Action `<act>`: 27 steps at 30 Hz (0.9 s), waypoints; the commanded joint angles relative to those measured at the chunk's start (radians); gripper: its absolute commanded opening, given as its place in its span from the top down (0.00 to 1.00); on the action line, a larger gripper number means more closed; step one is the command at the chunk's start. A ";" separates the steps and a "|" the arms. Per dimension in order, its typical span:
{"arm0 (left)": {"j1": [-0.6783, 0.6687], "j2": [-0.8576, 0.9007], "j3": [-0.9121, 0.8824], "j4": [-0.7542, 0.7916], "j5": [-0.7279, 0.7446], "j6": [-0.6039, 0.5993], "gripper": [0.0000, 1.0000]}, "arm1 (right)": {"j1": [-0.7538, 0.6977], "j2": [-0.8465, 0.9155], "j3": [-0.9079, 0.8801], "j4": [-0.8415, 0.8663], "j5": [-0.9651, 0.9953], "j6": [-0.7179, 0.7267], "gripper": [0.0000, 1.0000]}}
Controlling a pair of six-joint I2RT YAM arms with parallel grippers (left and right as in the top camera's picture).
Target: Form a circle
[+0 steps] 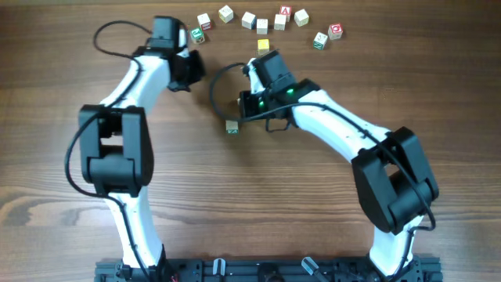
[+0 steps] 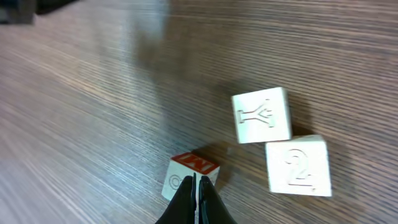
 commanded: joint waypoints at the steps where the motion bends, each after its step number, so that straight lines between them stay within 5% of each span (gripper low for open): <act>1: 0.049 -0.011 0.014 -0.026 -0.008 -0.035 0.96 | 0.023 -0.010 -0.001 -0.005 0.134 -0.034 0.95; 27: 0.061 -0.011 0.014 -0.045 -0.008 -0.035 0.96 | 0.037 0.087 -0.008 0.016 0.157 -0.084 0.96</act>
